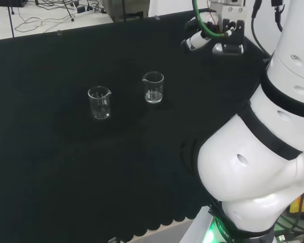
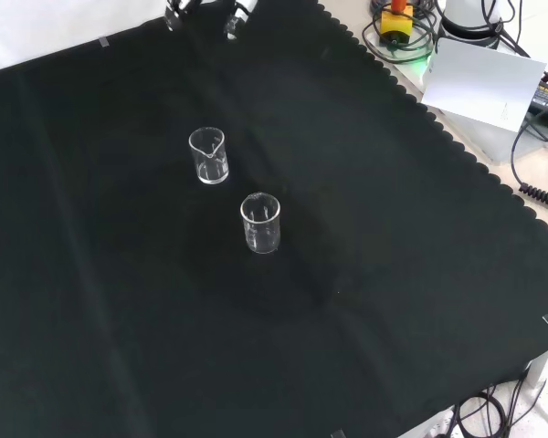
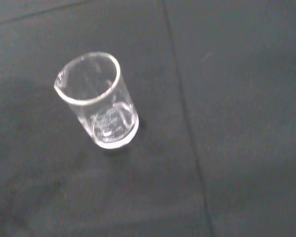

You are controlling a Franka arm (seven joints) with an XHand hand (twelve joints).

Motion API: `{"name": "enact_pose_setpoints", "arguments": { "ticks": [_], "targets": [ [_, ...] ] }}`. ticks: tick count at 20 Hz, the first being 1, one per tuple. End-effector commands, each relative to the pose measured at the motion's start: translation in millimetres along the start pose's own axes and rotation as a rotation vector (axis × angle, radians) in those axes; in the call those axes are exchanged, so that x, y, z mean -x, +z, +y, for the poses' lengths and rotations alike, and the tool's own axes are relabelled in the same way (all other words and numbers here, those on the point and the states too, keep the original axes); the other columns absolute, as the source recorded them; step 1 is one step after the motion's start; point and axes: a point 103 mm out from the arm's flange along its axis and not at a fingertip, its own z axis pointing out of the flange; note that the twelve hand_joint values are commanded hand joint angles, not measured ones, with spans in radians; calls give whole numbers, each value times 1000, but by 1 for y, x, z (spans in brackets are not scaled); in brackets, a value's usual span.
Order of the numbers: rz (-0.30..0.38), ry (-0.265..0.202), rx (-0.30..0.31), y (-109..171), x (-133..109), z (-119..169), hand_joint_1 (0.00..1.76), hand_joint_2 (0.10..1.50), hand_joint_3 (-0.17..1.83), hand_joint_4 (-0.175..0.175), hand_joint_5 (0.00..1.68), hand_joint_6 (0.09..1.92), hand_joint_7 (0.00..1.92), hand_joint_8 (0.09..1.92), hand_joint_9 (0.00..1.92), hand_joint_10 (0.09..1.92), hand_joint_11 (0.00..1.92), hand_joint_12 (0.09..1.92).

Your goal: Pick up the beaker on the right.

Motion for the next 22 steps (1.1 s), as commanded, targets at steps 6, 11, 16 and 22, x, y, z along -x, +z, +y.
{"name": "enact_pose_setpoints", "arguments": {
  "ticks": [6,11,16,22],
  "targets": [
    [118,-149,-46,87,-5,65,764,982,-175,-19,307,87,119,582,287,687,0,1370],
    [120,-179,-57,96,-7,72,769,971,-175,-20,306,87,126,586,299,687,0,1373],
    [146,-223,-65,107,-7,74,769,957,-175,-21,309,87,143,593,321,687,0,1383],
    [189,-239,-42,121,-5,81,758,927,-175,-22,309,87,156,600,339,680,0,1395]
  ]
}}
